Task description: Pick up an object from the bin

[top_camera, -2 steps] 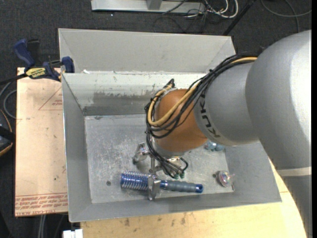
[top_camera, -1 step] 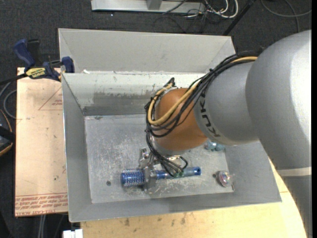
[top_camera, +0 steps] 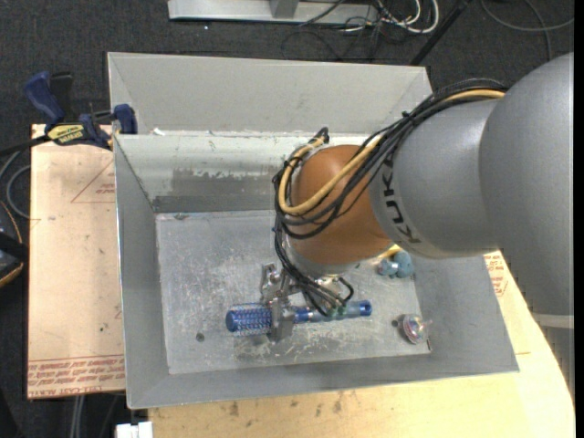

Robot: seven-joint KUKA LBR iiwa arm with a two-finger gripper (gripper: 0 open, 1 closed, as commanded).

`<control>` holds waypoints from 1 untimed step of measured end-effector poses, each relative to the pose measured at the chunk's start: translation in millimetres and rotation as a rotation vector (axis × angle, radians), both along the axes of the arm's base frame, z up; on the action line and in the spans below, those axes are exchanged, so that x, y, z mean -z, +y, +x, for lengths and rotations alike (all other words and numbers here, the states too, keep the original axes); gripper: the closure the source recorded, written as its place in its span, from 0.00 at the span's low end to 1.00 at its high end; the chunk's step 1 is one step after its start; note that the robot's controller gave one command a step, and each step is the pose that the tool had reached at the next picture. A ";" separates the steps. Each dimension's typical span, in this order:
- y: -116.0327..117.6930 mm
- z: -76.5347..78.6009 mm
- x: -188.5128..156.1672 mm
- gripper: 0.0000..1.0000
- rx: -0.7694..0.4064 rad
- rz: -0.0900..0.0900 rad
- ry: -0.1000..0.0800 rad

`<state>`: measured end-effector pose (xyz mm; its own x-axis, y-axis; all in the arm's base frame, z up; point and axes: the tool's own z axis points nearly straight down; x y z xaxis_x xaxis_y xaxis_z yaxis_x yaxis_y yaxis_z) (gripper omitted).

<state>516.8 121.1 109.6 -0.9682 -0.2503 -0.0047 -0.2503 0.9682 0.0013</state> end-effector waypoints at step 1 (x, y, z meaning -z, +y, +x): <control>0.2 0.5 -15.3 1.00 0.002 -0.001 0.002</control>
Offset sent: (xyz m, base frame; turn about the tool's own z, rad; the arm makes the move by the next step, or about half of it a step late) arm 0.0001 0.0000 0.0154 0.0000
